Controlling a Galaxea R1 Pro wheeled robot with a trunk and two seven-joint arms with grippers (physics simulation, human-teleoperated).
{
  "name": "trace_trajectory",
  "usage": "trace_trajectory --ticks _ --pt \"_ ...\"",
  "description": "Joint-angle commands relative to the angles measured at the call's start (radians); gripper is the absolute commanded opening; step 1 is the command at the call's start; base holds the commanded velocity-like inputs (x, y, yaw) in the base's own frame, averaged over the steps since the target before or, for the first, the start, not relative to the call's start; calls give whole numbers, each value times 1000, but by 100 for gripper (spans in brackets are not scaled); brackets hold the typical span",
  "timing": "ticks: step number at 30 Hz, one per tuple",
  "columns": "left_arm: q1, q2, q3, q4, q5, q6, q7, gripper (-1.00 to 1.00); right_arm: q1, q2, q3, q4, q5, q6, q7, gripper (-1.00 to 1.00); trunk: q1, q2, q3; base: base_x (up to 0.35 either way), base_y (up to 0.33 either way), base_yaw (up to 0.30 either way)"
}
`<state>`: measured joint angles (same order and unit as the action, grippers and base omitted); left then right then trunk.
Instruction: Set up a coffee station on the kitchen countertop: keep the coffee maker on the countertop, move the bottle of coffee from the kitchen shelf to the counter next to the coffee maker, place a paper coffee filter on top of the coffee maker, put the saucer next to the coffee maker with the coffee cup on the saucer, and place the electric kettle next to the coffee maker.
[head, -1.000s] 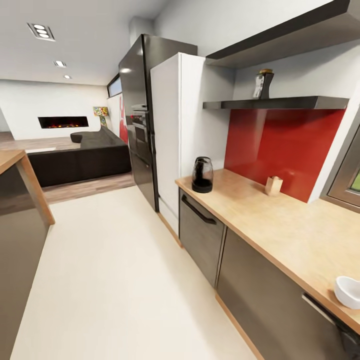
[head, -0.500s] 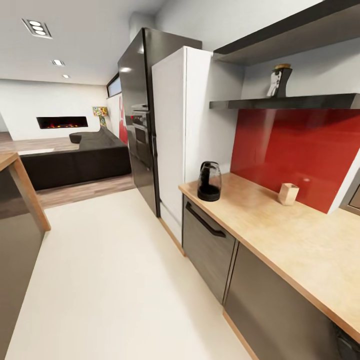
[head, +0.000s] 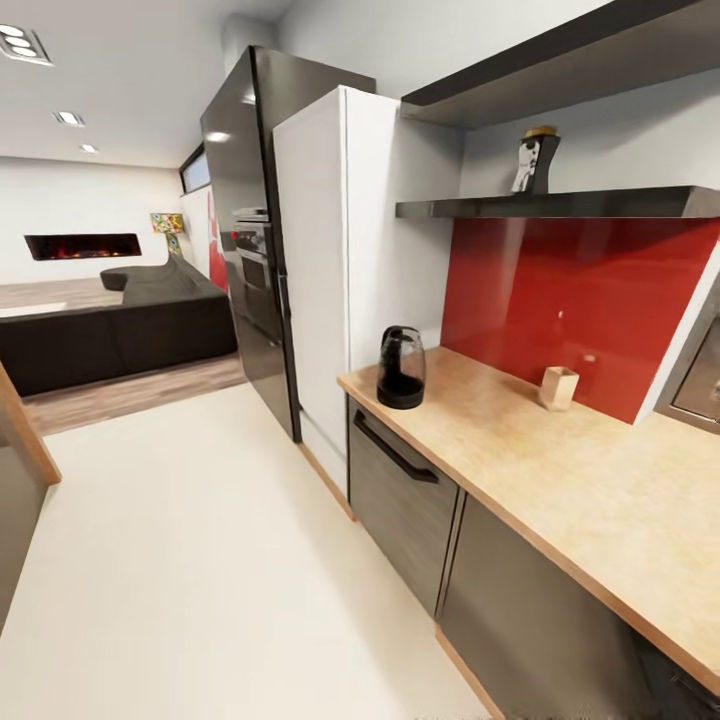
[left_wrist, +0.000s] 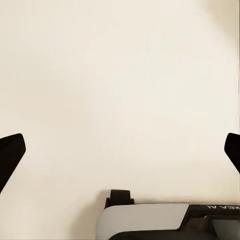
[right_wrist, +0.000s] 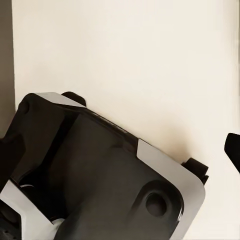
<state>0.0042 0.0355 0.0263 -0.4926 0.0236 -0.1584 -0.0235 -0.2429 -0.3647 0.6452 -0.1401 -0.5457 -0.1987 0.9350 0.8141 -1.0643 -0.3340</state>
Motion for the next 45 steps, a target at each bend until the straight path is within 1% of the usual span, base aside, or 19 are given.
trace_trajectory --ticks 1,11,15,28,45 --pt "0 0 2 -1 2 -1 -2 100 -1 0 8 1 -5 -7 1 100 0 -1 -1 6 3 -257" --pt "0 0 1 -1 2 -1 -3 100 -1 0 8 1 -5 -7 1 100 0 -1 -1 2 1 -257" --pt "0 0 1 -1 2 -1 -3 100 -1 0 8 1 -5 -7 1 100 0 -1 -1 2 47 -107" --pt "0 0 1 -1 2 -1 -3 100 -1 -2 7 1 -5 -6 2 100 0 -1 -1 82 259 -25" --pt "0 0 1 -1 2 -1 -3 100 -1 -2 7 1 -5 -5 3 100 0 -1 -1 10 20 -257"
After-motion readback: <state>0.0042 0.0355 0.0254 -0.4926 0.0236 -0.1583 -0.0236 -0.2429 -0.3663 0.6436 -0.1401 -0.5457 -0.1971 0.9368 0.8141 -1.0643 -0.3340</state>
